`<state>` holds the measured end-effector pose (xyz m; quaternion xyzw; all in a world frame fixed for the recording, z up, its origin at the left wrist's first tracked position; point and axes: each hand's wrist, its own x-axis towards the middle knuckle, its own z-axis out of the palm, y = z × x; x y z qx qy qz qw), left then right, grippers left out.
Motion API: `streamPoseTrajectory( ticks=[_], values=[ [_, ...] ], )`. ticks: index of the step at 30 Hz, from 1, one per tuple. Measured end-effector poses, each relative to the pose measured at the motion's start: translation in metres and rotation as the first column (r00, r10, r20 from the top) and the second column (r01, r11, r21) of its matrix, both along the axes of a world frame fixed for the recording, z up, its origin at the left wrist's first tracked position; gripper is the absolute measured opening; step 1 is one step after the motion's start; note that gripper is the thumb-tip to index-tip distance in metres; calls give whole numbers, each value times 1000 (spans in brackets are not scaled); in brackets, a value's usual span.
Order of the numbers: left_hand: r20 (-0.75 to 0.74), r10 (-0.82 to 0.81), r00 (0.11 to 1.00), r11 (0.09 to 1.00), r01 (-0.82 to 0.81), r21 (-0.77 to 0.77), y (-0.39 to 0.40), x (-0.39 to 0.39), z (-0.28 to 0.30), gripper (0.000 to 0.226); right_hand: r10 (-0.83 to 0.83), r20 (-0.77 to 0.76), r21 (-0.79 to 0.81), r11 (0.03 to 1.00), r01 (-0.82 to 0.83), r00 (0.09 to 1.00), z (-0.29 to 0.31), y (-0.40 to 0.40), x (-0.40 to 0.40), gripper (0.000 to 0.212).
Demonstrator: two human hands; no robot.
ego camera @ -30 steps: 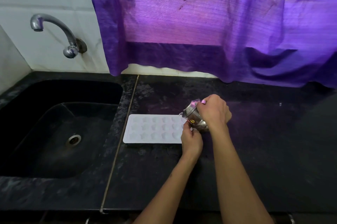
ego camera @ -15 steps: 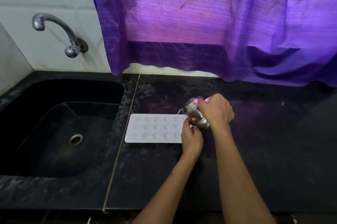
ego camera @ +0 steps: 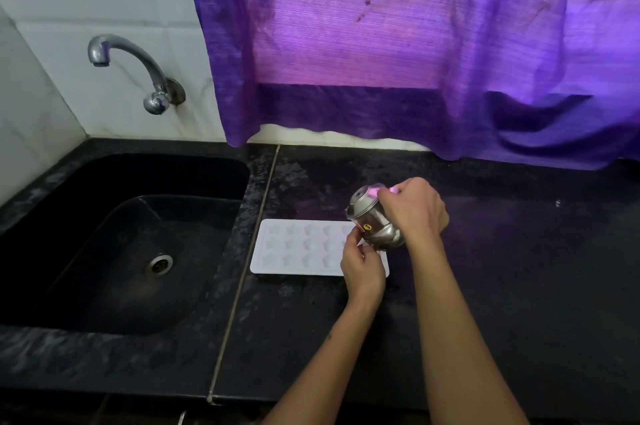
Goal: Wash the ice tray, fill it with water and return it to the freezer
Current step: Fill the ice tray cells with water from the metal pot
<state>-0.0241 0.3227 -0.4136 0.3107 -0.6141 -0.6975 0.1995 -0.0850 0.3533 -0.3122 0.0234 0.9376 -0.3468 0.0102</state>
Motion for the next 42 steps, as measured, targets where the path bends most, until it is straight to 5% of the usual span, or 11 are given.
streamPoseTrajectory(
  ticks=[24,42],
  values=[
    [7,27,1000,998,-27,61,-2,-5,-3,42,90,-76,142,987,-78,993,6,-16,11,19],
    [-7,39,999,999,-39,-21,-7,4,6,41,-2,-9,-32,999,2,1000,3,-6,4,32]
  ],
)
